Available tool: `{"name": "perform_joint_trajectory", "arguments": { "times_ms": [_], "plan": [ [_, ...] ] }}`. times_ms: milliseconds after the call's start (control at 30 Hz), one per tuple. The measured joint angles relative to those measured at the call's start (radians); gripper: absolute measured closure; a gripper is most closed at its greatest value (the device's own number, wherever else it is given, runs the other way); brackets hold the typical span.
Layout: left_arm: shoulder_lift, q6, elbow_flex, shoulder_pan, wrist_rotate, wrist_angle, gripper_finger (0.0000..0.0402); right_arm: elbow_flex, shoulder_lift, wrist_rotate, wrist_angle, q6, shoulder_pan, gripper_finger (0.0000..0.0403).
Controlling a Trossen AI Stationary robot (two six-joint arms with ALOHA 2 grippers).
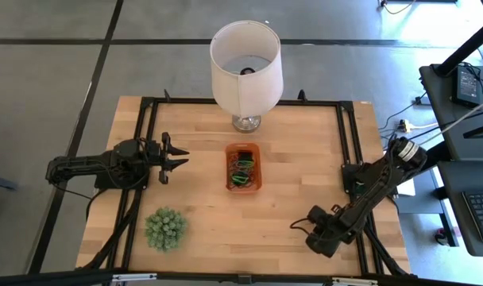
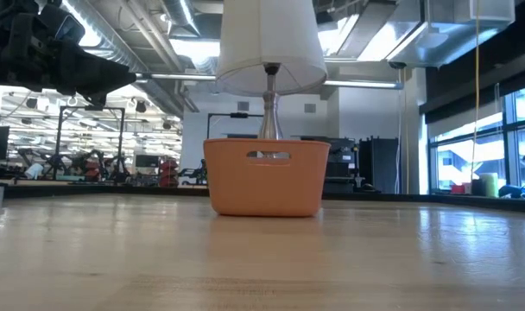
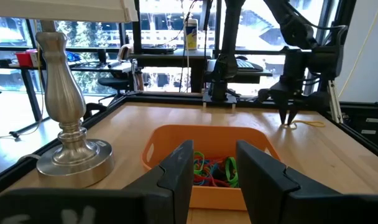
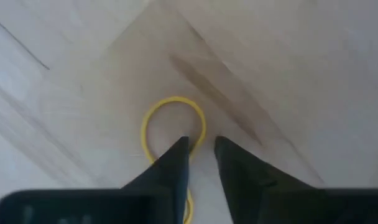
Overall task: Pick and place rubber bands into bin
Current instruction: Put the yellow rubber band into the orange bin
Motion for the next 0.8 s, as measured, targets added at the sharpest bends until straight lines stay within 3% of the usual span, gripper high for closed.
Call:
{"name": "perform_joint_trajectory", "arguments": {
  "times_ms": [167,367,800],
  "plan": [
    [0.0,0.0,0.0,0.0,0.0,0.0,0.0288,0.009,0.001,-0.004,-0.016,-0.003,-0.003,0.0392],
    [0.0,0.0,0.0,0.0,0.0,0.0,0.0288,0.083,-0.016,-0.003,-0.151,-0.005,-0.003,0.0398],
    [0.0,0.0,0.0,0.0,0.0,0.005,0.0288,0.401,-0.14,0.228,-0.666,-0.046,-0.064,0.0401]
  ]
}}
